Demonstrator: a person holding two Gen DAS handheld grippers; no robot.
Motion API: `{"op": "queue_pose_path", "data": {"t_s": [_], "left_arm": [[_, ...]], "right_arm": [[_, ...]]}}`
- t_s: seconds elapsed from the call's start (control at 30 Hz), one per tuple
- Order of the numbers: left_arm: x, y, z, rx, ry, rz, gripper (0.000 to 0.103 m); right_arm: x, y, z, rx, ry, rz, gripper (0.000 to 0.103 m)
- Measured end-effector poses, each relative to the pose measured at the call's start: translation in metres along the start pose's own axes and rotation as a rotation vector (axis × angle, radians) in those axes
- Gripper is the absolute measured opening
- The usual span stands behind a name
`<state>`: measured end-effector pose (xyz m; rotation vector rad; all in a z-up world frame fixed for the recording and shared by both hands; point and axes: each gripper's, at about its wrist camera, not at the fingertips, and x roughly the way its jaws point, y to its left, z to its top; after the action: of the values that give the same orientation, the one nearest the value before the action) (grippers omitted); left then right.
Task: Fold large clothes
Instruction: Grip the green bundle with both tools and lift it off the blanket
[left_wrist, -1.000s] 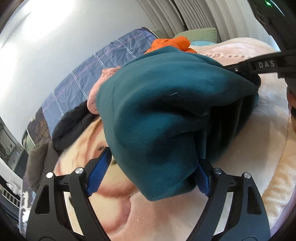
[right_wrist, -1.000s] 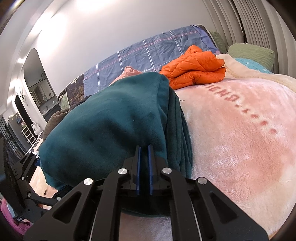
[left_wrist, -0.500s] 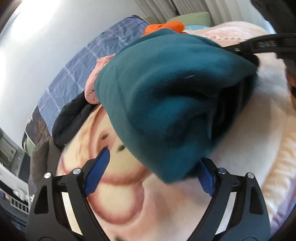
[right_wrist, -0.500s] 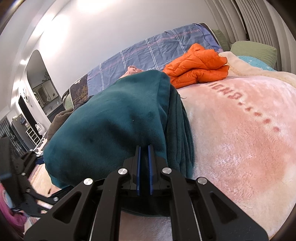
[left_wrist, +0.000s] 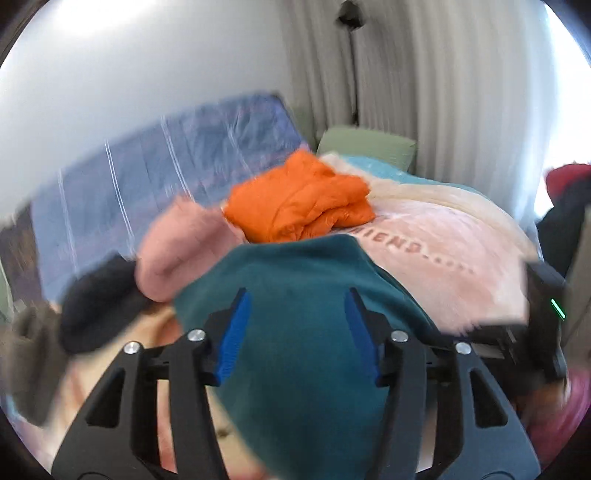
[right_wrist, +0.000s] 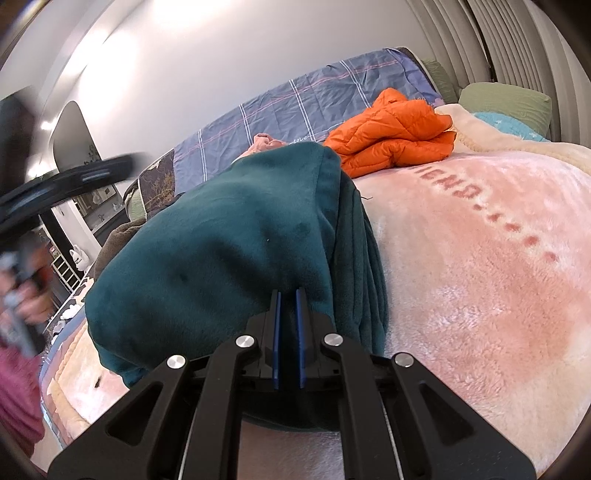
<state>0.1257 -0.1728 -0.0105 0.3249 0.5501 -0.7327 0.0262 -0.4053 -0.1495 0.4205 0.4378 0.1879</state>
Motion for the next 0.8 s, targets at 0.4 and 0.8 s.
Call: {"op": "queue_pose_path", "data": {"t_s": [0.4, 0.8], "left_arm": [[0.106, -0.017, 0.010, 0.147, 0.259, 0.123, 0.054], [0.182, -0.079, 0.038, 0.359, 0.388, 0.097, 0.075]], "right_arm": [[0.001, -0.008, 0.002, 0.037, 0.003, 0.042, 0.006], [-0.017, -0.005, 0.006, 0.044, -0.001, -0.026, 0.022]]}}
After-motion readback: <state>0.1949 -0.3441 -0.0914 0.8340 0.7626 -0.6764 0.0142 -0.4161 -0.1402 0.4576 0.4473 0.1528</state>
